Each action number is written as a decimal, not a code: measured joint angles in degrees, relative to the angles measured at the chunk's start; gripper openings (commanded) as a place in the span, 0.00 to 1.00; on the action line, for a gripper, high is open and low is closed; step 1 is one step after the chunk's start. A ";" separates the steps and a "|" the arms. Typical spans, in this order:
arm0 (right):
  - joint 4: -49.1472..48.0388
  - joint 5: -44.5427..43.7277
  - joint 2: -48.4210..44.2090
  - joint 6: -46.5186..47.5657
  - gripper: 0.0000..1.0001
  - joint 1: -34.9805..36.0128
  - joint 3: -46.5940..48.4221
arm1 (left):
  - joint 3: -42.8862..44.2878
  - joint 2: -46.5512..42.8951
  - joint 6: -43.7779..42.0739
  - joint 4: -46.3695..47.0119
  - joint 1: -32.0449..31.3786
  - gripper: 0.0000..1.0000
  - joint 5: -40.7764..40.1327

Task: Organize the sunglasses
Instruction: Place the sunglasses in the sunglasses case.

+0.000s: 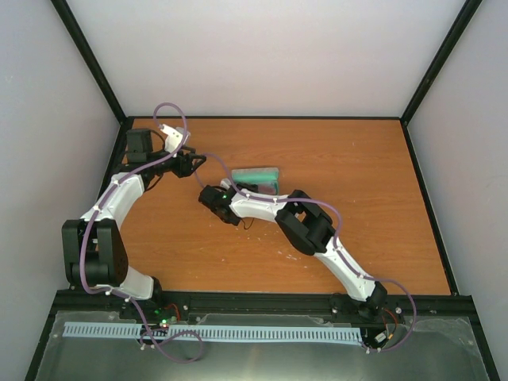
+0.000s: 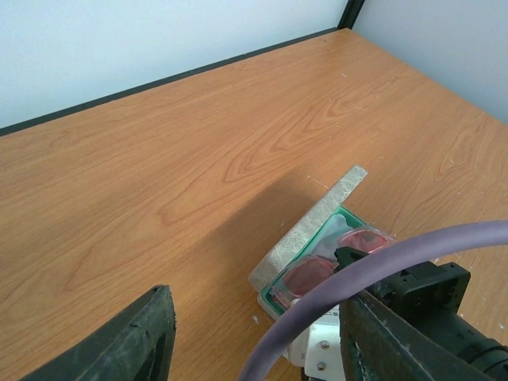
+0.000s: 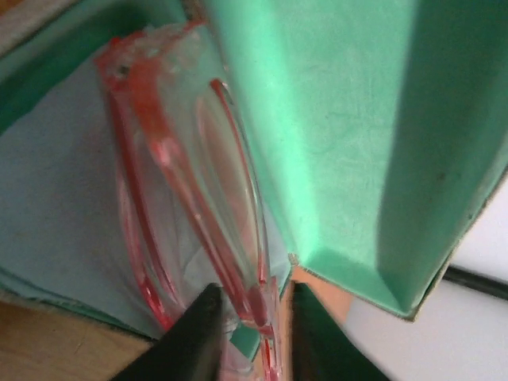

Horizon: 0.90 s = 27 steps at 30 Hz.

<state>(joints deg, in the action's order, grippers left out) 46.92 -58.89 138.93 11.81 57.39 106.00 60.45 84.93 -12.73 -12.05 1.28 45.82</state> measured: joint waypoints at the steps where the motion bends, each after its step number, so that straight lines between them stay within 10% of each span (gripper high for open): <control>1: 0.02 0.00 0.00 -0.22 0.43 -0.04 0.02 | 0.00 0.00 0.00 0.02 0.00 0.57 0.00; 20: 9.20 5.09 -5.64 -8.57 0.49 -1.05 0.24 | 0.00 0.02 -0.04 0.61 0.00 0.56 -0.11; 27: 11.80 13.44 -12.39 -13.33 0.34 -2.99 -0.70 | 0.02 -0.33 0.11 2.19 -0.07 0.56 2.29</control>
<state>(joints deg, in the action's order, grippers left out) 58.72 -45.45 126.54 -1.52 54.39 105.30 60.47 84.60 -12.62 -9.87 1.21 48.12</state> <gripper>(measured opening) 0.396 0.560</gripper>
